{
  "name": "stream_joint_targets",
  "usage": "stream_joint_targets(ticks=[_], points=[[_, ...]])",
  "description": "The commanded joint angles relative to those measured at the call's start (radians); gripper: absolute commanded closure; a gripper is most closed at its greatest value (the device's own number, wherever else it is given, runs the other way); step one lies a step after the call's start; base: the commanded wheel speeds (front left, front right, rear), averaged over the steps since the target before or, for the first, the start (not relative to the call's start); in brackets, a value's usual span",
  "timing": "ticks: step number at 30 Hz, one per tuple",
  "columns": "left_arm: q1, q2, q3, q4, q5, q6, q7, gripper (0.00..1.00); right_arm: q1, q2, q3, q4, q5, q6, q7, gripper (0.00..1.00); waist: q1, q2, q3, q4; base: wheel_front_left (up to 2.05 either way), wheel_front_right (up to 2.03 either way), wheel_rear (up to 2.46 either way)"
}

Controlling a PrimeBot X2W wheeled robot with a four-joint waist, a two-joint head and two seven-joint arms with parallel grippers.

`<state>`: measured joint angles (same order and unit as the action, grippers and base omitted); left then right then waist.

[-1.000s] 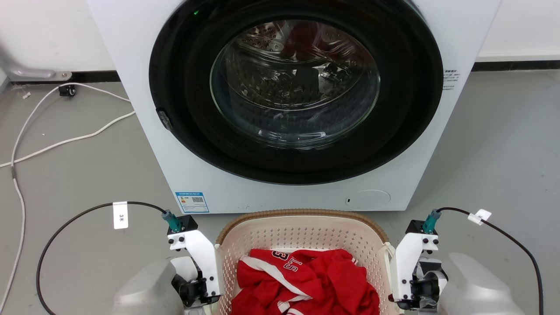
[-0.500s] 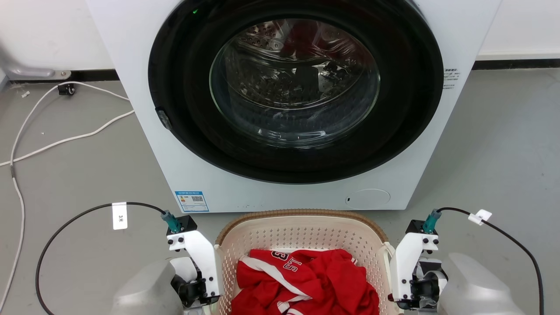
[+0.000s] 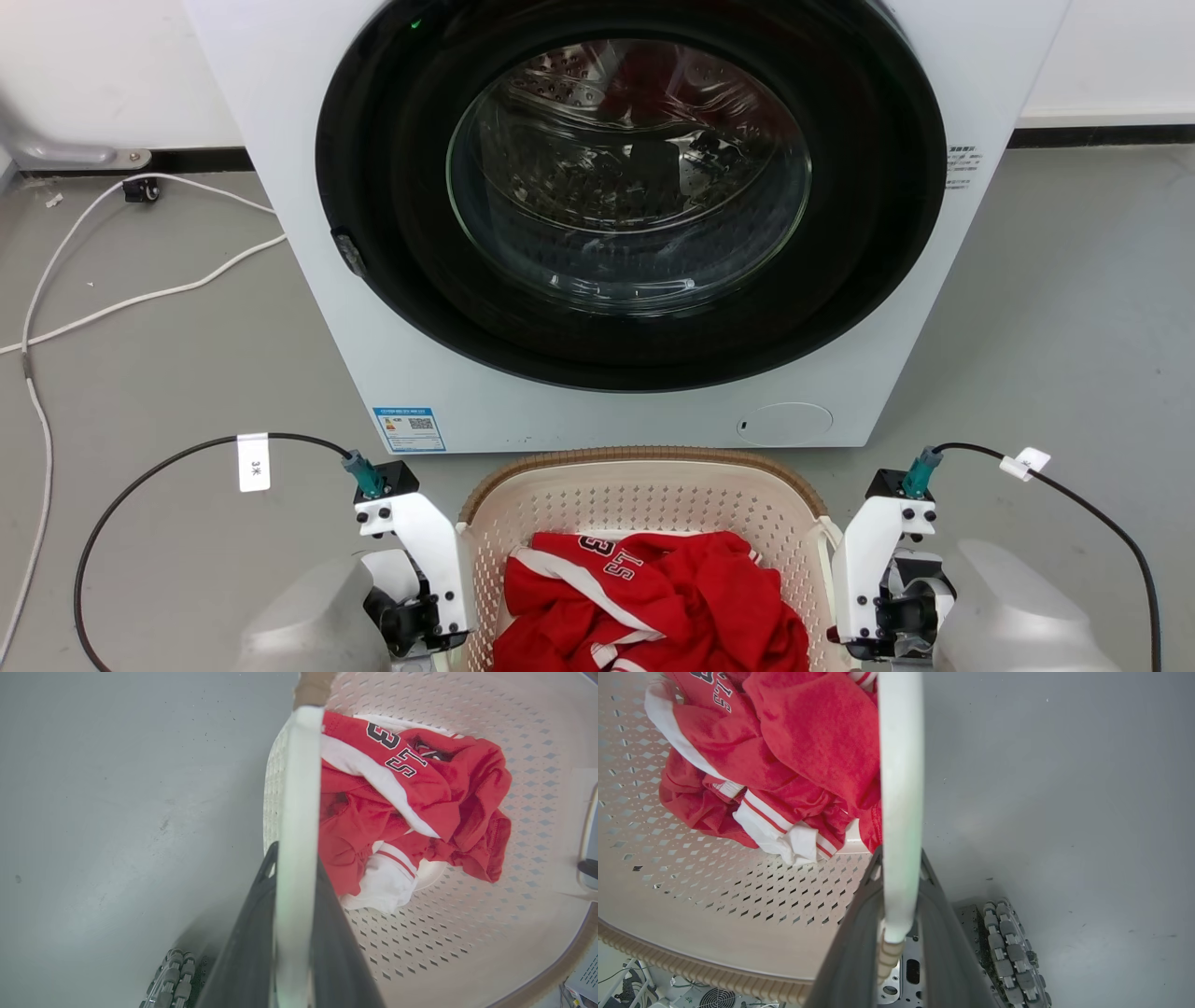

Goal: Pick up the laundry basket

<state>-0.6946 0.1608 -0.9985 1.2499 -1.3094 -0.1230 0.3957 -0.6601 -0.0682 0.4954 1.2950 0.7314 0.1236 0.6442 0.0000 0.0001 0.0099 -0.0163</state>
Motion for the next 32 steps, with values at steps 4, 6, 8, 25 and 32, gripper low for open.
stream_joint_targets(ticks=[4,6,8,25,32], points=[[0.008,-0.036,0.0,-0.015,-0.013,-0.014,-0.005,1.0,0.005,0.033,-0.003,-0.011,0.014,0.013,0.003,1.0,0.0,-0.0001,0.001,0.0,0.0,0.0,0.0],[0.008,-0.035,-0.001,-0.014,-0.015,-0.014,-0.006,1.0,0.006,0.033,-0.005,-0.011,0.01,0.013,0.003,1.0,0.0,-0.0001,0.001,-0.001,0.0,0.0,0.0],[0.009,-0.033,-0.001,-0.014,-0.016,-0.014,-0.005,1.0,0.007,0.033,-0.008,-0.011,0.007,0.013,0.005,1.0,0.0,-0.0001,0.002,-0.001,0.0,0.0,0.0],[0.011,-0.033,-0.008,-0.013,-0.022,-0.014,-0.01,1.0,0.01,0.033,-0.017,-0.011,0.001,0.013,-0.001,1.0,0.0,-0.0001,0.0,-0.001,0.0,0.0,0.0],[0.009,-0.03,-0.011,-0.015,-0.027,-0.014,-0.01,1.0,0.012,0.033,-0.016,-0.011,0.003,0.013,-0.002,1.0,0.0,-0.0001,0.001,-0.001,0.0,0.0,0.0]])
